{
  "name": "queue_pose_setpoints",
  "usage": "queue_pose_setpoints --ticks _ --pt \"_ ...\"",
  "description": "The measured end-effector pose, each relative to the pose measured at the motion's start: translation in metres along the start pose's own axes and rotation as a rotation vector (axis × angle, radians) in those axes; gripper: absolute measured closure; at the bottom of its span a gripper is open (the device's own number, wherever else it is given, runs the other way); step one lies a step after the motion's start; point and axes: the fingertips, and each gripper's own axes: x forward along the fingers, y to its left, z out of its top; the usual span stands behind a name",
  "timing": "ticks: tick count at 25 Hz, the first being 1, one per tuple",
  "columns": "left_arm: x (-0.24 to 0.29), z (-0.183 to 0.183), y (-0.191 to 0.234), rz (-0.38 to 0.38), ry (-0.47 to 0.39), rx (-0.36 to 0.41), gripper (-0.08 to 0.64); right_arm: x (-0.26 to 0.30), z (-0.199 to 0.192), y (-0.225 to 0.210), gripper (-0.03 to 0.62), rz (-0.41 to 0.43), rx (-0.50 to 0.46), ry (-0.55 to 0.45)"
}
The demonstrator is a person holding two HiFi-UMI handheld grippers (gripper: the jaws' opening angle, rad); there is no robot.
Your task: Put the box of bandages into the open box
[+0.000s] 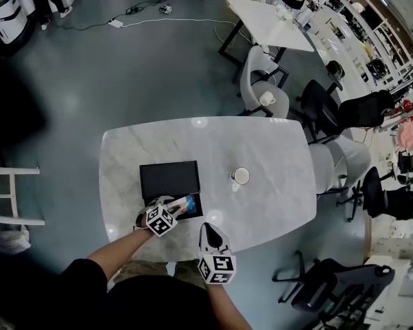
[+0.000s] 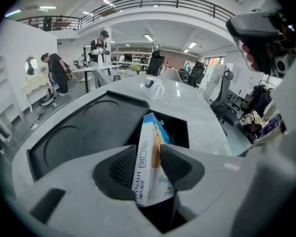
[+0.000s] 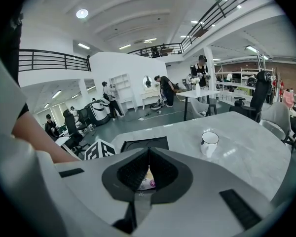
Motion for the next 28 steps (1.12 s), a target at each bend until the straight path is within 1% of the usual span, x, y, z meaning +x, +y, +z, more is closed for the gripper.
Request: queue_pose_setpoints --ticks 7,9,16,19,21,24,28 --pt "0.011 0.006 -0.005 -0.033 0.009 0.017 0.390 0.000 -0.005 -0.006 0.580 -0.011 0.008 0.011" --pt "0.012 0.007 -0.004 -0.028 0.010 0.021 0.385 -0.001 -0.005 -0.008 0.580 -0.012 0.012 0.012" --pt "0.011 0.004 -0.006 -0.016 0.010 0.014 0.332 -0.001 -0.001 -0.010 0.580 -0.005 0.007 0.007" --pt "0.008 0.005 -0.007 0.005 0.001 0.016 0.300 -0.004 -0.001 -0.010 0.580 0.001 0.001 0.002" --pt "0.006 0.005 -0.010 0.016 -0.012 0.015 0.296 -0.007 -0.002 -0.010 0.580 0.004 -0.001 0.000" --pt "0.005 0.004 -0.013 0.008 -0.019 -0.006 0.296 -0.012 -0.004 -0.010 0.580 0.005 -0.001 -0.002" --pt "0.005 0.007 -0.012 0.021 -0.044 -0.052 0.298 -0.015 -0.007 -0.015 0.580 0.010 0.000 -0.003"
